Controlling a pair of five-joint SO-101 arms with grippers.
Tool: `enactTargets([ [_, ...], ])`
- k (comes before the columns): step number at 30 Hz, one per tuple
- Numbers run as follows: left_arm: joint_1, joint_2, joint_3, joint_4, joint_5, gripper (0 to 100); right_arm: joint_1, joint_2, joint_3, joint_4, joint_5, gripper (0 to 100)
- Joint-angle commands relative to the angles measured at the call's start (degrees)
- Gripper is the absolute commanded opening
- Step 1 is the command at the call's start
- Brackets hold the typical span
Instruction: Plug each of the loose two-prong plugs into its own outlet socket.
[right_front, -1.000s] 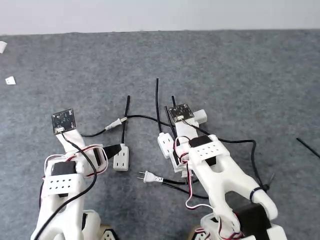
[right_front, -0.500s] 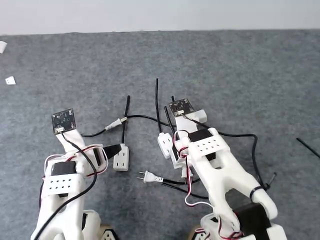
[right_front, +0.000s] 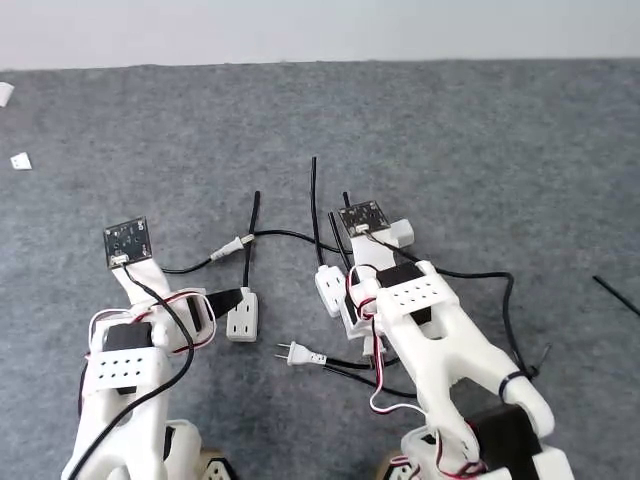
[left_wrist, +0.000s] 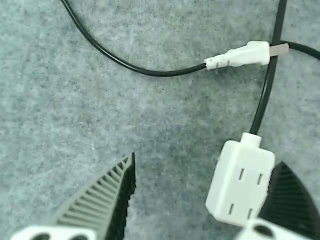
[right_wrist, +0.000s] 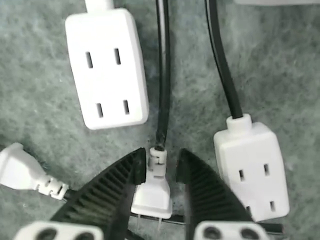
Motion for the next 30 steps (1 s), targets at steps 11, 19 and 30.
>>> enactTargets([
  [11,-0.26,-0.35,-1.01,-0.79,-0.44,39,-0.40,-0.04,0.70,-1.19,-0.26,7.6],
  [19,-0.26,-0.35,-1.01,-0.79,-0.44,39,-0.31,-0.04,1.23,-1.63,-0.26,7.3],
  [30,-0.26,-0.35,-1.01,-0.79,-0.44,39,-0.66,0.92,0.97,-1.19,1.67,7.8],
])
